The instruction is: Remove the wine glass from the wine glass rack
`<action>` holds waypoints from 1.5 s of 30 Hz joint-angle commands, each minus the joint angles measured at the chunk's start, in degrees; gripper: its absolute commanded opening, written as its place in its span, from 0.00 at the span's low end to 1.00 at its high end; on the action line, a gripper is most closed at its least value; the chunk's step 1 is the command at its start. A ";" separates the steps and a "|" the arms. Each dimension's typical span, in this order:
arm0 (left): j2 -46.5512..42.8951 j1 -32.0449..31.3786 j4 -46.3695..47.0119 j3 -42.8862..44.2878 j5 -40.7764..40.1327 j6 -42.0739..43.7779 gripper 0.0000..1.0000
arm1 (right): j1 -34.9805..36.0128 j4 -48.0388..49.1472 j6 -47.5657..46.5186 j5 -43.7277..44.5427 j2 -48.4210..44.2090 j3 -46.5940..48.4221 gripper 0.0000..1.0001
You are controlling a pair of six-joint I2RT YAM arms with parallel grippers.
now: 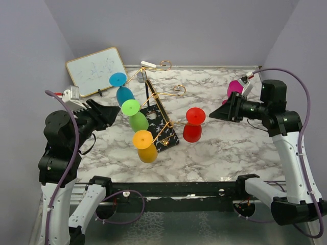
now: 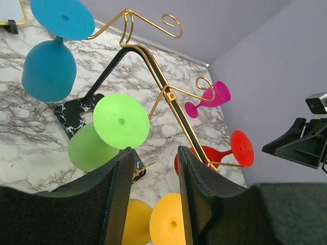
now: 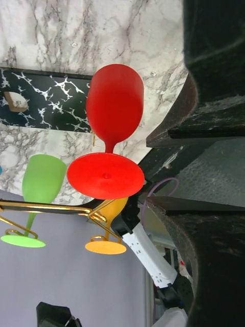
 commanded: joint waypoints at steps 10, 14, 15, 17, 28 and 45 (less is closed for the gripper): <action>1.41 -0.22 3.47 1.21 2.63 -1.10 0.42 | 2.36 7.48 4.25 -4.06 -1.39 -5.70 0.41; 1.48 -0.21 3.22 1.27 2.45 -0.95 0.42 | 4.62 9.35 5.11 -2.97 -0.05 -6.25 0.41; 1.42 -0.21 3.19 1.14 2.49 -0.97 0.42 | 5.29 9.84 5.39 -2.27 0.22 -6.25 0.41; 1.29 -0.23 3.08 1.12 2.36 -0.92 0.42 | 6.90 10.85 5.99 -1.16 0.69 -6.41 0.41; 1.01 -0.25 2.71 0.66 2.02 -0.59 0.42 | 10.32 12.22 7.55 4.16 1.93 -6.53 0.40; 0.47 -0.21 2.80 0.16 1.89 -0.76 0.42 | 10.65 9.05 7.40 9.63 1.91 -2.59 0.39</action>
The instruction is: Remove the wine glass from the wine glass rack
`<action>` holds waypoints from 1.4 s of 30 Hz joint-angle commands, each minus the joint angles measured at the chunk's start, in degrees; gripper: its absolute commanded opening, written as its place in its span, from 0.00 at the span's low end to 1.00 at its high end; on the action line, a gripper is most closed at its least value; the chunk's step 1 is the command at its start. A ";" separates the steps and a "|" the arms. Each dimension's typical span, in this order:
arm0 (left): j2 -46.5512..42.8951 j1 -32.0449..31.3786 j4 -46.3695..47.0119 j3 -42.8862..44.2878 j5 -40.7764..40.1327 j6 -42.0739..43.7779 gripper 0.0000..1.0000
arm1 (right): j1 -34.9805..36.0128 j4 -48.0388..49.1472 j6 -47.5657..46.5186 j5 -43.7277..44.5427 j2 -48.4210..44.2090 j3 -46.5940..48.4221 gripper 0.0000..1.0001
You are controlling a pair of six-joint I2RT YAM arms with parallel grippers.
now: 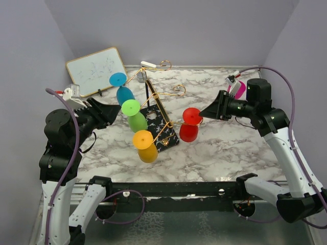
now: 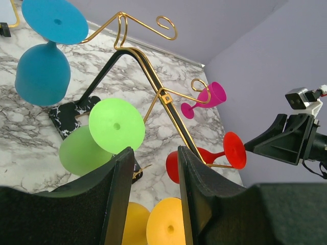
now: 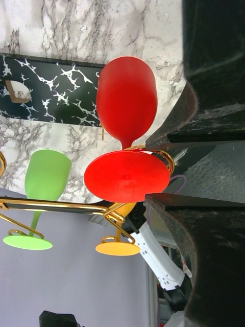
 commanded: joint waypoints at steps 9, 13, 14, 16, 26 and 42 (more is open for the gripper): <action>-0.77 -0.16 1.28 -0.39 0.91 -0.59 0.42 | 0.34 -0.74 0.34 1.83 1.04 2.05 0.38; -0.79 -0.16 1.32 -0.40 0.93 -0.60 0.42 | 0.43 -0.11 -0.06 1.96 2.10 2.20 0.38; -0.84 -0.21 1.25 -0.32 0.88 -0.61 0.42 | 0.43 -0.03 -0.22 2.09 2.40 2.42 0.38; -0.78 -0.21 1.21 -0.17 0.88 -0.63 0.42 | 0.51 -0.02 -0.58 2.32 3.10 3.09 0.37; -0.80 -0.16 1.05 -0.19 0.80 -0.54 0.42 | 1.53 1.62 -0.63 1.52 5.02 5.34 0.37; -1.10 -0.16 0.92 -0.37 0.80 -0.63 0.42 | 6.18 3.00 1.57 1.61 5.19 6.10 0.35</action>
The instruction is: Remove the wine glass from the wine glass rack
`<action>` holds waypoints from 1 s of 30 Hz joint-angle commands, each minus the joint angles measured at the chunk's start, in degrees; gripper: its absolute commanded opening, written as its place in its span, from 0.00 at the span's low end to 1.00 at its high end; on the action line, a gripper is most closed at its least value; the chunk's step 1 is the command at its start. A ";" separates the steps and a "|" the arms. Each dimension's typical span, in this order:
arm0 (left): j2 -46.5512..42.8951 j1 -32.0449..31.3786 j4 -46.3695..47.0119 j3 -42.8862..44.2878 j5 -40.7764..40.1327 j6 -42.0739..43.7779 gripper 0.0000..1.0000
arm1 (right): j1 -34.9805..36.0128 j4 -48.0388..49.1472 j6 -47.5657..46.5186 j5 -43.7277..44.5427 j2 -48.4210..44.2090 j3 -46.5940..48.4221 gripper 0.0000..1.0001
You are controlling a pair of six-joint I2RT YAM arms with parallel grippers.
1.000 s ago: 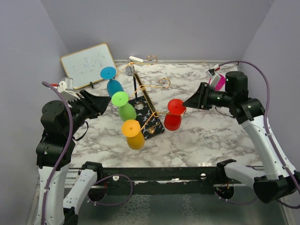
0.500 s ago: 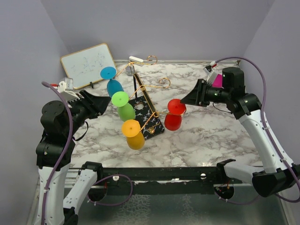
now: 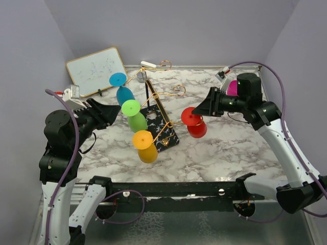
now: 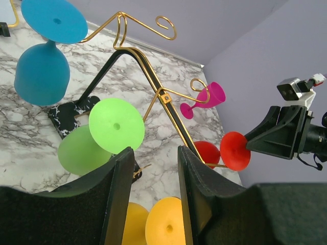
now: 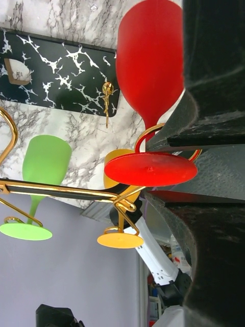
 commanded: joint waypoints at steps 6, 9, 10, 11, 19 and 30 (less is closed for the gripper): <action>-0.76 -0.16 0.85 -0.20 0.98 -0.56 0.42 | 2.72 2.01 1.03 1.66 0.47 1.34 0.33; -0.73 -0.21 0.70 -0.05 0.82 -0.46 0.42 | 3.40 1.95 1.05 2.36 0.86 1.39 0.28; -0.71 -0.19 0.70 -0.05 0.88 -0.48 0.42 | 3.59 1.94 1.05 2.48 0.96 1.43 0.25; -0.72 -0.21 0.67 -0.09 0.89 -0.49 0.42 | 3.71 1.94 1.05 2.71 1.05 1.53 0.21; -0.73 -0.17 0.70 0.01 0.95 -0.53 0.42 | 3.86 0.28 0.80 8.15 0.08 3.41 0.01; -1.00 -0.17 0.29 0.01 0.89 -0.57 0.42 | 3.79 3.03 5.52 12.41 -4.76 0.68 0.01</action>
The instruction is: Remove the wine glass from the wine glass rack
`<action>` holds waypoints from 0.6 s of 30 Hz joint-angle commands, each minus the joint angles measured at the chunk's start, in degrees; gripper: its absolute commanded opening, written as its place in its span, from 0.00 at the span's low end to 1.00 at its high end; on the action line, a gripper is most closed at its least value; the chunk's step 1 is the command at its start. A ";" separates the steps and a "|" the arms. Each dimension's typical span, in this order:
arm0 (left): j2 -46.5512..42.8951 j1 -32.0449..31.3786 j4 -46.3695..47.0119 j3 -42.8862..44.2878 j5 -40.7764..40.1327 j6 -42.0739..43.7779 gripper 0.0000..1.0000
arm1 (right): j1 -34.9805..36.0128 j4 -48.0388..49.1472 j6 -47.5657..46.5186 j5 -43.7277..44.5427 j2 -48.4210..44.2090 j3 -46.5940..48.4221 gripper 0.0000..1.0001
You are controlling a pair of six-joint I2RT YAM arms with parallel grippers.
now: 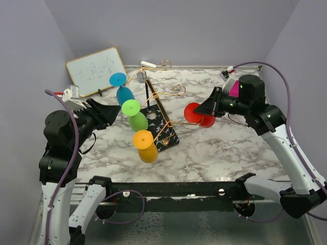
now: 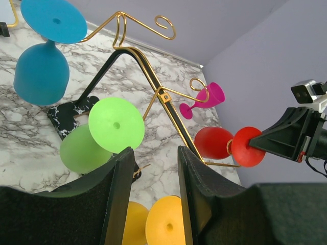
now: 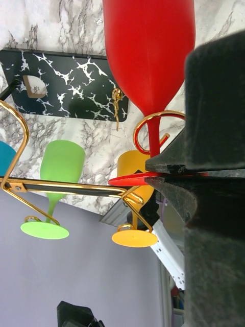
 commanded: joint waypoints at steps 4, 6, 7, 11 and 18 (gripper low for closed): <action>-0.83 -0.16 0.25 -0.01 0.88 -0.38 0.42 | 0.27 2.76 3.01 1.05 -3.84 -1.63 0.01; -0.82 -0.16 0.32 -0.08 0.85 -0.37 0.42 | 0.27 1.85 2.66 -0.29 -4.10 -1.80 0.01; -0.90 -0.16 0.46 -0.13 0.90 -0.35 0.42 | 0.27 1.69 2.52 -0.73 -4.42 -2.07 0.01; -0.86 -0.16 0.91 -0.69 1.13 -0.59 0.42 | 0.27 1.03 2.05 -3.14 -5.41 -2.95 0.01; -0.98 -0.16 1.11 -1.15 1.23 -0.84 0.42 | 0.27 0.30 0.74 -8.48 -5.24 -3.84 0.01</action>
